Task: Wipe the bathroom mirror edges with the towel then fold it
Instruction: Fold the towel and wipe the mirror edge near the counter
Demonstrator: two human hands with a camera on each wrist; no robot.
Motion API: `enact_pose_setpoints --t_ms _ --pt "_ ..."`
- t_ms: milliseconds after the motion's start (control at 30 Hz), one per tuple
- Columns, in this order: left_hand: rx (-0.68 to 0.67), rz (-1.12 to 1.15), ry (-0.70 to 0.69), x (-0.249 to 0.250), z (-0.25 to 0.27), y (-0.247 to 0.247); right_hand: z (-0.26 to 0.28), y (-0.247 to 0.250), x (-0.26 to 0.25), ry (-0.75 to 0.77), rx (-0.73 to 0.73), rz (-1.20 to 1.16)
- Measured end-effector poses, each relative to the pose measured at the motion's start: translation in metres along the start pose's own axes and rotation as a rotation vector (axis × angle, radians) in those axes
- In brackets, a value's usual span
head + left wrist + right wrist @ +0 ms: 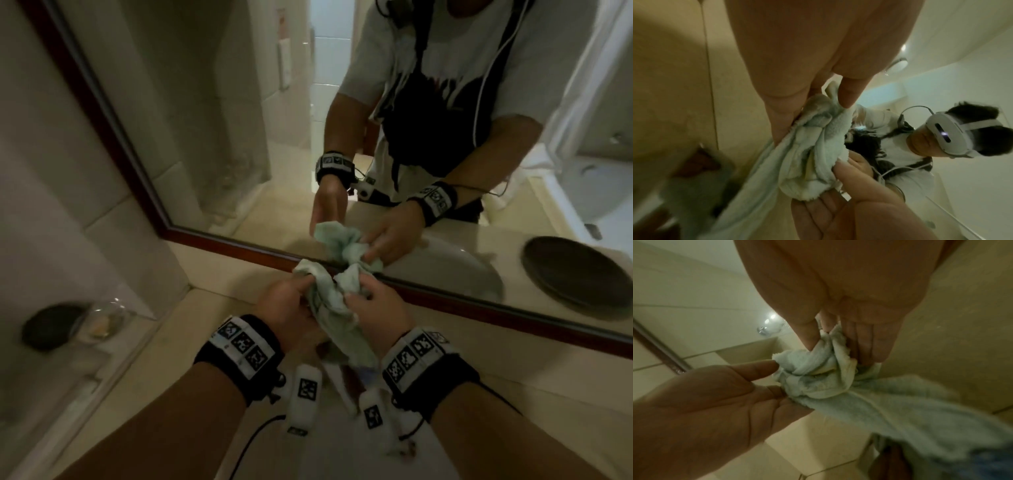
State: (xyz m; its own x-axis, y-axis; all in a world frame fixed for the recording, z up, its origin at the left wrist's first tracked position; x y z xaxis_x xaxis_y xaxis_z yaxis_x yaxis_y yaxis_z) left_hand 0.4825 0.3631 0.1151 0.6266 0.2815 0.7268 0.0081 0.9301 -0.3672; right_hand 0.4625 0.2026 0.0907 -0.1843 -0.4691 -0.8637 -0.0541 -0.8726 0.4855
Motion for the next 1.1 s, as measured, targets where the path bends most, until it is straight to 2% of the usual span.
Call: enact_pose_setpoints --t_ms 167,433,567,667,733,833,967,1100 --pt "0.008 0.132 -0.031 0.041 -0.017 0.087 -0.040 -0.085 -0.058 0.017 -0.062 0.038" --pt "0.115 0.317 -0.078 0.101 -0.055 0.229 -0.105 -0.227 -0.136 0.068 -0.197 0.000" --pt "0.206 0.303 -0.112 0.105 -0.059 0.279 -0.126 -0.276 -0.174 0.084 -0.333 0.082" --pt "0.159 0.204 -0.130 0.102 -0.055 0.298 -0.133 -0.302 -0.194 0.095 -0.361 0.108" --pt "0.099 0.117 -0.154 0.099 -0.049 0.304 -0.129 -0.305 -0.197 0.110 -0.404 0.091" --pt "0.086 -0.040 -0.160 0.098 -0.045 0.309 -0.124 -0.287 -0.192 0.152 -0.339 0.047" --pt "0.101 -0.191 -0.220 0.103 -0.029 0.301 -0.113 -0.245 -0.198 0.023 -0.277 0.020" --pt "0.177 -0.272 -0.318 0.116 -0.003 0.276 -0.085 -0.186 -0.203 -0.007 -0.213 -0.083"
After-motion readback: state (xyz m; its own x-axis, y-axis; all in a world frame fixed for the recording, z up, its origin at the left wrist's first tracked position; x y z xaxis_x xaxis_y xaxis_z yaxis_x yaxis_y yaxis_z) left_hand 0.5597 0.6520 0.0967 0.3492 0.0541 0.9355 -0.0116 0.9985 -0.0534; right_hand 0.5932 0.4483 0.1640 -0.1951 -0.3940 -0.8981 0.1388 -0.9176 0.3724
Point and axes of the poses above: each hand's wrist, its own z-axis away from the middle knuckle, its own y-axis out of the back of the hand, x = y × z, the point moved 2 cm from there along -z, towards the middle knuckle, and after that the axes turned 2 degrees about y, right-handed, at the moved point
